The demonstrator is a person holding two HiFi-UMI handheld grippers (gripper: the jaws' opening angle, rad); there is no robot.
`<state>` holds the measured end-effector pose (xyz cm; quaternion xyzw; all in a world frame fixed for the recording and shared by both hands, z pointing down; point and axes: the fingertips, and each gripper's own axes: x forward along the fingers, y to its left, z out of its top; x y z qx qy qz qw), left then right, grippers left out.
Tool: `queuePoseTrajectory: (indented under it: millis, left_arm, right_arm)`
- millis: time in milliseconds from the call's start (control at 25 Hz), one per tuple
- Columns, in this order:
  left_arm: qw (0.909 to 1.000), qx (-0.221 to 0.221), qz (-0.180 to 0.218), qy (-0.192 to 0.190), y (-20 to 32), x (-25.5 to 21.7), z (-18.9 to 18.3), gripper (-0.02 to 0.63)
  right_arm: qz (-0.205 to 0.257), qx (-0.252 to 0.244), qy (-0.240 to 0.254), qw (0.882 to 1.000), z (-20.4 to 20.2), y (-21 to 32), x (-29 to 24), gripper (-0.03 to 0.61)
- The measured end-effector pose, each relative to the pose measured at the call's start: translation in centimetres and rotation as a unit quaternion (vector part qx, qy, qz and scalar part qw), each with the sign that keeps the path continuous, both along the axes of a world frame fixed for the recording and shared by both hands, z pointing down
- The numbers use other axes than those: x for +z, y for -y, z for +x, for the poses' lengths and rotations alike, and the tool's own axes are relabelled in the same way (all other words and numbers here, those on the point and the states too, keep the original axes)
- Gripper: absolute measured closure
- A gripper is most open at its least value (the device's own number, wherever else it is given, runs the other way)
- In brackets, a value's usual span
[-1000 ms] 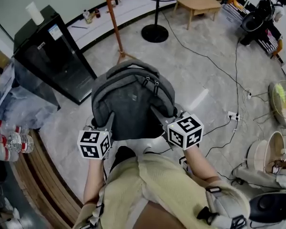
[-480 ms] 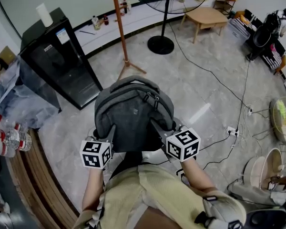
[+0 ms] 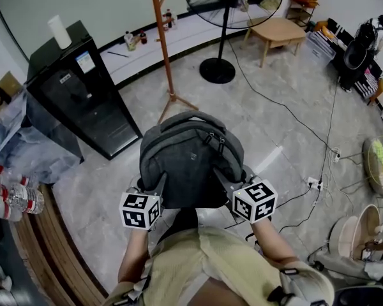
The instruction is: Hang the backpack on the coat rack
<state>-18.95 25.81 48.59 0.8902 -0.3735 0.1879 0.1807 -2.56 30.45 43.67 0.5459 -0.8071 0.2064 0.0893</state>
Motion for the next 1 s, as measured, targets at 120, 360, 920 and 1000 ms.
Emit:
queuePoseTrajectory:
  millis: [120,360,920,1000]
  left_arm:
    - [1.0000,-0.003,0.000,-0.006,2.2,0.0,0.2,0.482]
    - [0.9998,-0.013,-0.009,-0.010,6.6,0.4,0.7,0.482]
    - [0.9994,-0.031,-0.011,0.003,15.5,0.6,-1.1,0.483]
    - [0.9994,-0.033,-0.011,0.003,16.7,0.7,-1.5,0.483]
  right_arm:
    - [-0.001,-0.004,-0.005,1.000,0.2,2.3,-0.2,0.472]
    - [-0.009,-0.014,-0.009,1.000,0.7,7.2,0.0,0.472]
    - [-0.017,-0.038,0.008,0.999,-0.7,17.3,0.9,0.472]
    - [-0.018,-0.041,0.009,0.999,-1.0,18.6,1.0,0.472]
